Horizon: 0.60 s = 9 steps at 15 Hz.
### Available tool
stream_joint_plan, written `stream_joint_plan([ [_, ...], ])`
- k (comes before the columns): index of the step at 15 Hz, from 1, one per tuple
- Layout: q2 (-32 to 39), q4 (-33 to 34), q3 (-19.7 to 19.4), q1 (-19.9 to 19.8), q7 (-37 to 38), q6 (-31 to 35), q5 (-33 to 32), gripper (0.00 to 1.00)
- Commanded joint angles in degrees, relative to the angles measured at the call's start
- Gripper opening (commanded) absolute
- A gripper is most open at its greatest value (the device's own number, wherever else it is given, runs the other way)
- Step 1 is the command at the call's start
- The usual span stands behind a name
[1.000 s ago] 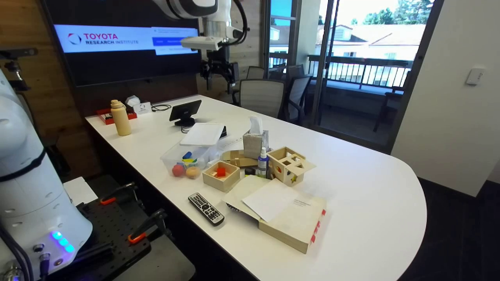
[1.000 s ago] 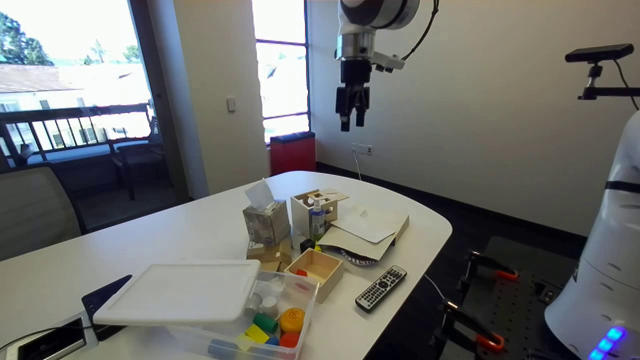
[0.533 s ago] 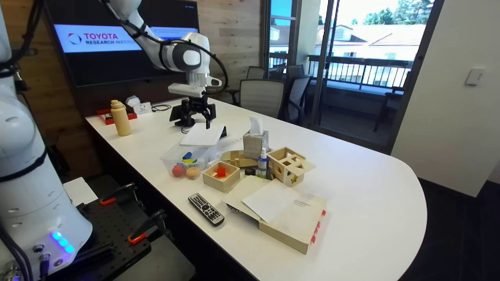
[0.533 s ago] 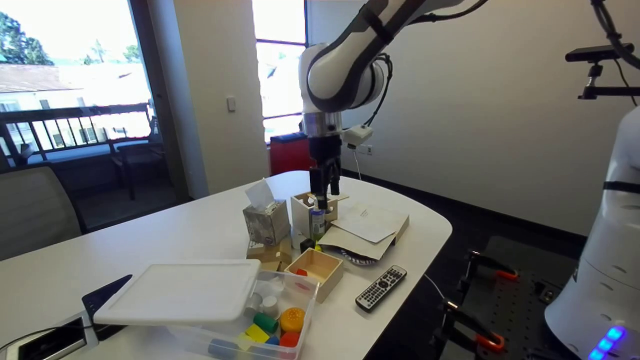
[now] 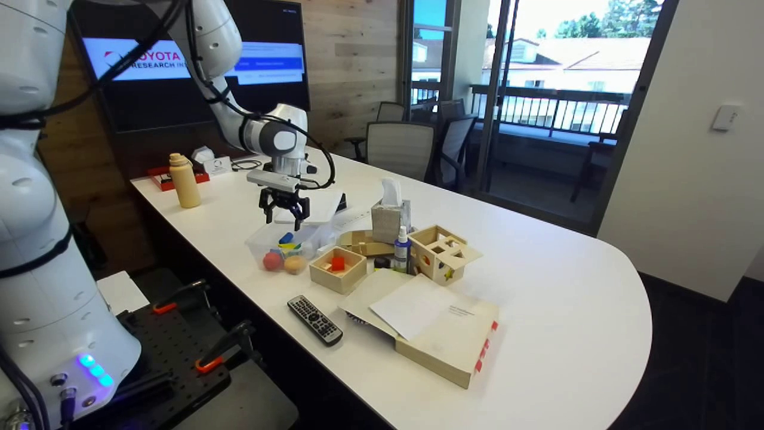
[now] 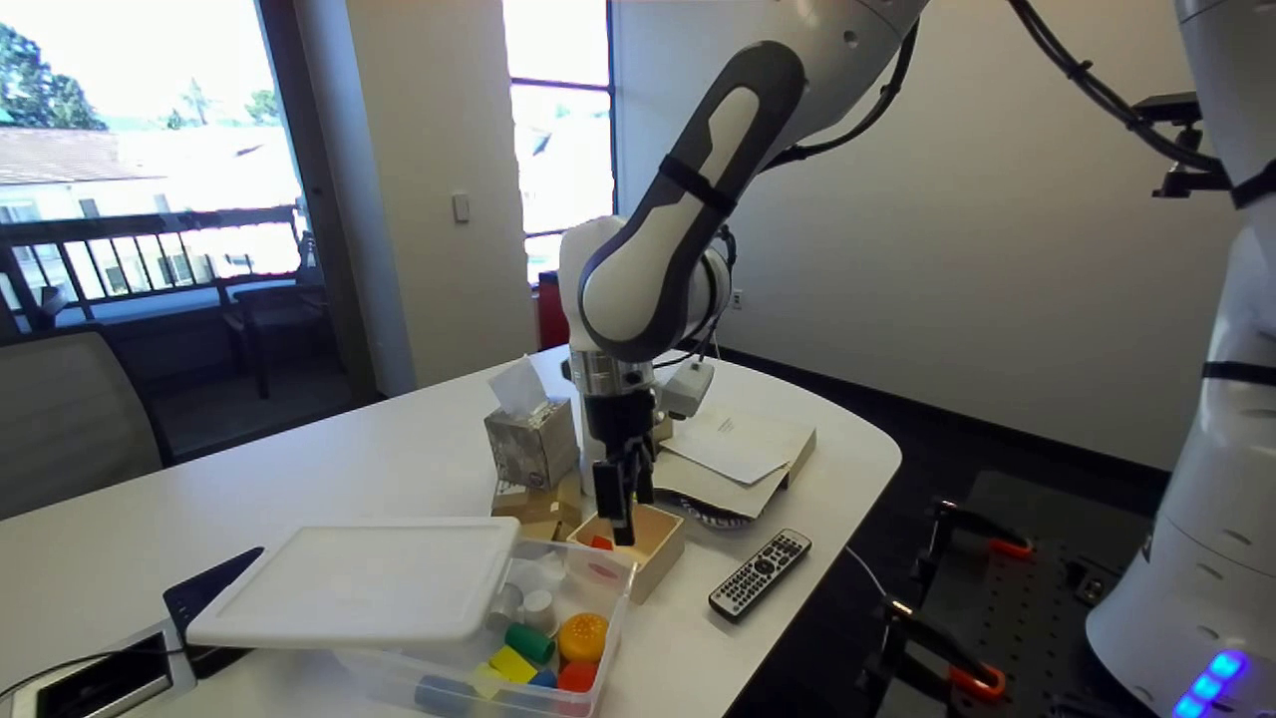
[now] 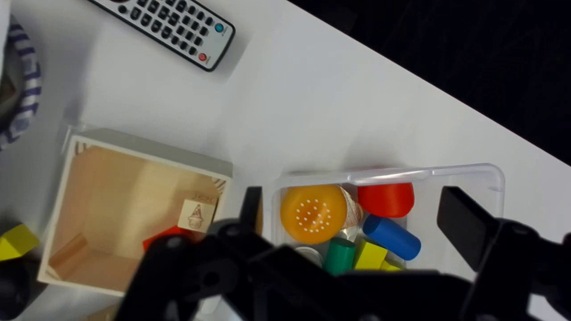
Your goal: Move the red block from the left bowl to the right box
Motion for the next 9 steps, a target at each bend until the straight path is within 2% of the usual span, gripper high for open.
stream_joint_plan([
  [1, 6.49, 4.69, 2.19, -0.04, -3.04, 3.51, 0.39, 1.0],
  [3, 9.97, 7.77, 3.24, -0.28, -4.9, 3.88, -0.29, 1.0],
  [9, 18.17, 18.8, 5.33, -0.22, -10.55, -0.92, -2.38, 1.0],
])
